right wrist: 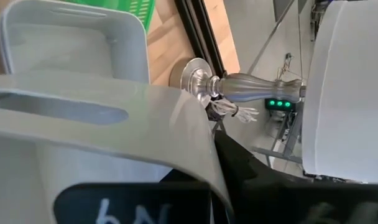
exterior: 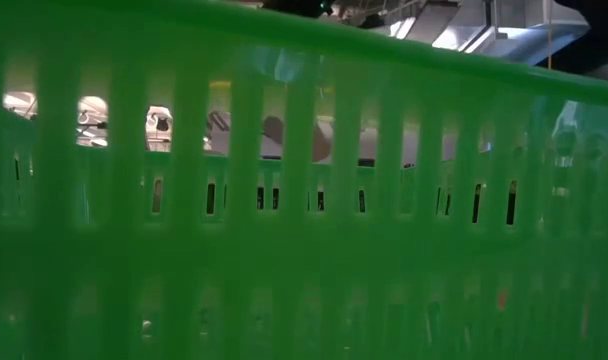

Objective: Stack baskets by color
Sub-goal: Stack the bottom gray bin on top of the top gray bin

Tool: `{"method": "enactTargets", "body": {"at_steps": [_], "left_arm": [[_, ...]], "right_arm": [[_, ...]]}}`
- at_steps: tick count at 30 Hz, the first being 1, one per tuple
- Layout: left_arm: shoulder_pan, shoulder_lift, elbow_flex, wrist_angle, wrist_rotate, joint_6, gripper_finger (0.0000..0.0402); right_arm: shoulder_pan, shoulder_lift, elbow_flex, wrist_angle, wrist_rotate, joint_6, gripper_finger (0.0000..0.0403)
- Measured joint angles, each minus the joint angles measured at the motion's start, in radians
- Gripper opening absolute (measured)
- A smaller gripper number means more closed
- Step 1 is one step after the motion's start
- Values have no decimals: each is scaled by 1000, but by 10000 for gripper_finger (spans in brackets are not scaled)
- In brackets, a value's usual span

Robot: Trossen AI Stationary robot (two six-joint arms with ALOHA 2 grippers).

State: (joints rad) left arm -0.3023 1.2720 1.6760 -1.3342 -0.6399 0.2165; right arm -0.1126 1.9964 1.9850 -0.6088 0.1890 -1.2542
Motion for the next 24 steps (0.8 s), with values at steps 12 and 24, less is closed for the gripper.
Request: {"method": "enactTargets", "body": {"at_steps": [12, 24], "left_arm": [[21, -9, -304, 40, 58, -268, 85], [21, -8, -645, 385, 158, -264, 85]], "right_arm": [[62, -144, 0, -130, 78, 135, 0], [118, -291, 1, -254, 91, 284, 0]]}}
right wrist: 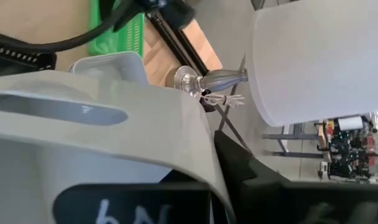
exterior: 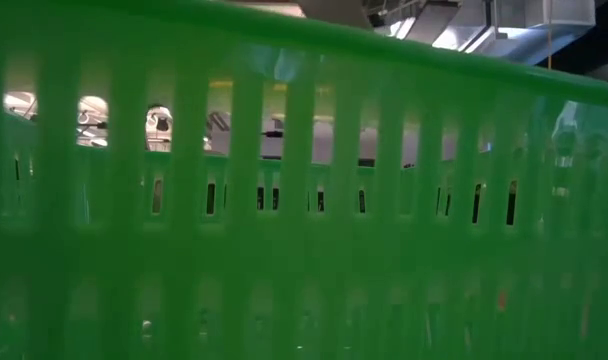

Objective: Stack baskets by color
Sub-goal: Stack the bottom gray bin on top of the top gray bin

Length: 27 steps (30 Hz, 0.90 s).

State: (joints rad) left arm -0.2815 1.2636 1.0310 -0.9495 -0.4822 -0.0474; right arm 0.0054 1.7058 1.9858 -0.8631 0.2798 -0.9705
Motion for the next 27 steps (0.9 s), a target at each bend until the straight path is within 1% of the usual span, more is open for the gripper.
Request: {"method": "enactTargets", "body": {"at_steps": [3, 5, 8, 11, 13, 18, 23, 27], "left_arm": [[12, 0, -65, 65, 5, 5, 85], [20, 0, -107, 102, -26, 17, 85], [32, 0, -155, 159, -58, 82, 85], [60, 0, -183, 194, -12, 115, 85], [77, 0, -202, 209, -3, 138, 85], [101, 0, -213, 232, -65, 194, 85], [130, -1, -213, 241, -22, 238, 85], [162, 11, -212, 302, -2, 306, 85]], "right_arm": [[6, -20, 0, -25, 4, 24, 0], [7, -32, 0, -34, 8, 49, 0], [7, -38, 0, -51, 12, 77, 0], [7, -39, 0, -70, 23, 79, 0], [7, -40, 0, -71, 24, 81, 0], [7, -40, 0, -88, 26, 118, 0], [7, -40, 0, -102, 25, 128, 0], [7, -40, 0, -101, 25, 129, 0]]}}
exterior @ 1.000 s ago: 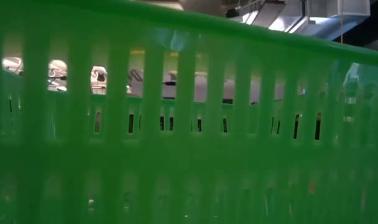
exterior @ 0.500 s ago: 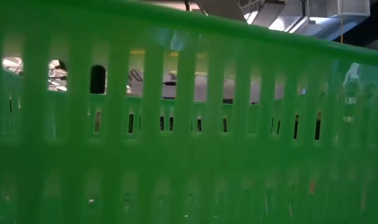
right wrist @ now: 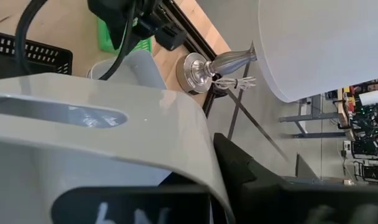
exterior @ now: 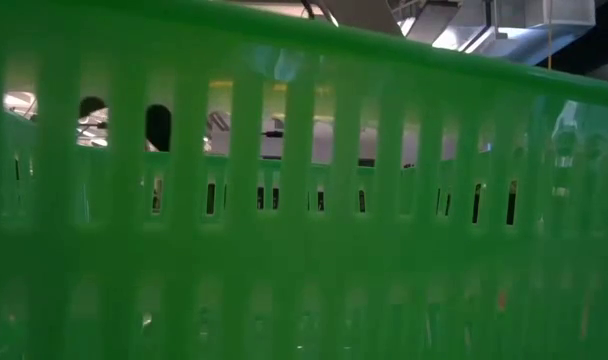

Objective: Stack baskets by color
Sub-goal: Stack the bottom gray bin on top of the top gray bin

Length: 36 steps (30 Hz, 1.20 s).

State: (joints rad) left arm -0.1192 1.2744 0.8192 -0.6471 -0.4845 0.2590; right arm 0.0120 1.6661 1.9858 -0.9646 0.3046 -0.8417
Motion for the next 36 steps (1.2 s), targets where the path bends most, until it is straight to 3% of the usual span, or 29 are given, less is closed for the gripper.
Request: {"method": "enactTargets", "body": {"at_steps": [16, 24, 30, 36], "left_arm": [[147, 1, -1, 269, 176, 130, 85], [101, -75, -1, 242, 38, 107, 85], [96, -104, -1, 93, -190, -76, 85], [175, -72, -1, 33, -229, -242, 85]], "right_arm": [[0, 0, 0, 1, -2, 0, 0], [0, 0, 0, 1, -3, 0, 0], [0, 0, 0, 1, -2, 26, 0], [0, 0, 0, -4, -3, 47, 0]]}}
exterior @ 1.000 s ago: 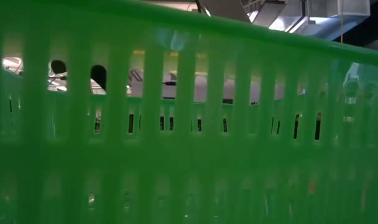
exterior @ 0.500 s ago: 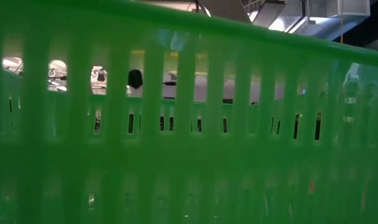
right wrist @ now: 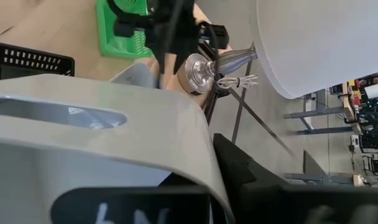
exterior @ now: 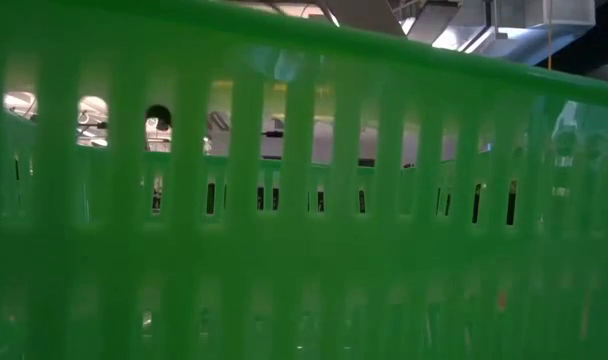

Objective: Stack baskets by color
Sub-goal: Stack the bottom gray bin on top of the top gray bin

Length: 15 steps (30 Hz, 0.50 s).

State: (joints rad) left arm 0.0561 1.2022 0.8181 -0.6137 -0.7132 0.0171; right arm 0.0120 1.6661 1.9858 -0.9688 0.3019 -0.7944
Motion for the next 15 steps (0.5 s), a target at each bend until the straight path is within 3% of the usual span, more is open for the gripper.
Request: {"method": "enactTargets", "body": {"at_steps": [7, 15], "left_arm": [[102, 49, 0, 2, 76, -85, 85], [146, 140, 0, 48, 129, -6, 85]], "right_arm": [[0, 0, 0, -2, 0, 1, 0], [0, 0, 0, -3, 0, 1, 0]]}}
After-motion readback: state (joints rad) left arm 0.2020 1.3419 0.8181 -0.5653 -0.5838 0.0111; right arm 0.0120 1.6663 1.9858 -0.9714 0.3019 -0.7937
